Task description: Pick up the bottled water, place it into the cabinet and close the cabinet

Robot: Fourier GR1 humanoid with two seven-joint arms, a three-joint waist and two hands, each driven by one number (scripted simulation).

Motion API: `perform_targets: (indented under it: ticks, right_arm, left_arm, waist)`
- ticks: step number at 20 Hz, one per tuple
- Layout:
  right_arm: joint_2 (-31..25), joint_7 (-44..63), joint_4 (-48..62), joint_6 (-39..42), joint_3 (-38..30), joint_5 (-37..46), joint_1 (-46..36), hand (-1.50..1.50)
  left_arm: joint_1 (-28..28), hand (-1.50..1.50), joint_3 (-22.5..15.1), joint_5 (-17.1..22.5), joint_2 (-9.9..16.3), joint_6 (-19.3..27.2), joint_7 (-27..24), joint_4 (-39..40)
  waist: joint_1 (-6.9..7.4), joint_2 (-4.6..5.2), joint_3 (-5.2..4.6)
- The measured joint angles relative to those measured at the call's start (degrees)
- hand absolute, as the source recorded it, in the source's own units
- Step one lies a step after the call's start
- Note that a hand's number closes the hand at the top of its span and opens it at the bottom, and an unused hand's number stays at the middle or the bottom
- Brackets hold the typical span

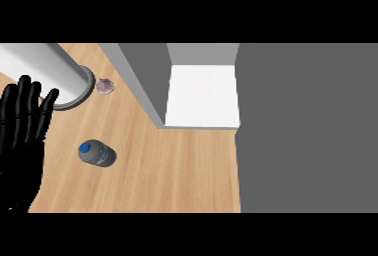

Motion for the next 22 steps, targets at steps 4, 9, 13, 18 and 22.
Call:
perform_targets:
  ticks: [4, 9, 13, 18, 22]
  right_arm:
    - [0.22, -1.25, -1.52, 1.3, 1.29, -0.25, 3.05, -1.5]
    - [0.05, 1.17, -5.59, 5.78, 6.46, -3.43, 8.21, -1.5]
    - [-1.24, 6.15, -11.27, 8.43, 8.59, -7.35, 11.09, -1.5]
    - [-1.86, 11.86, -18.5, 8.83, 10.75, -9.14, 14.22, -1.5]
    - [-1.12, 14.96, -19.89, 7.22, 13.12, -8.02, 13.55, -1.5]
  left_arm:
    - [2.13, -1.5, -0.46, -6.47, -0.2, 3.42, 1.46, -2.66]
    - [6.77, -1.5, -2.26, -7.94, -3.43, 11.07, 3.9, -4.96]
    - [11.28, -1.5, -8.65, -8.92, -5.24, 17.28, 7.59, -10.62]
    - [16.53, -1.5, -17.46, -13.8, -6.02, 23.04, 10.83, -16.25]
    - [16.57, -1.5, -23.73, -16.74, -6.24, 27.28, 13.88, -15.77]
  waist:
    - [-1.03, -0.77, -1.22]
    - [-1.4, -1.27, -1.8]
    - [-1.56, -1.35, -1.93]
    - [-1.69, -1.31, -1.96]
    - [-1.72, -1.26, -1.97]
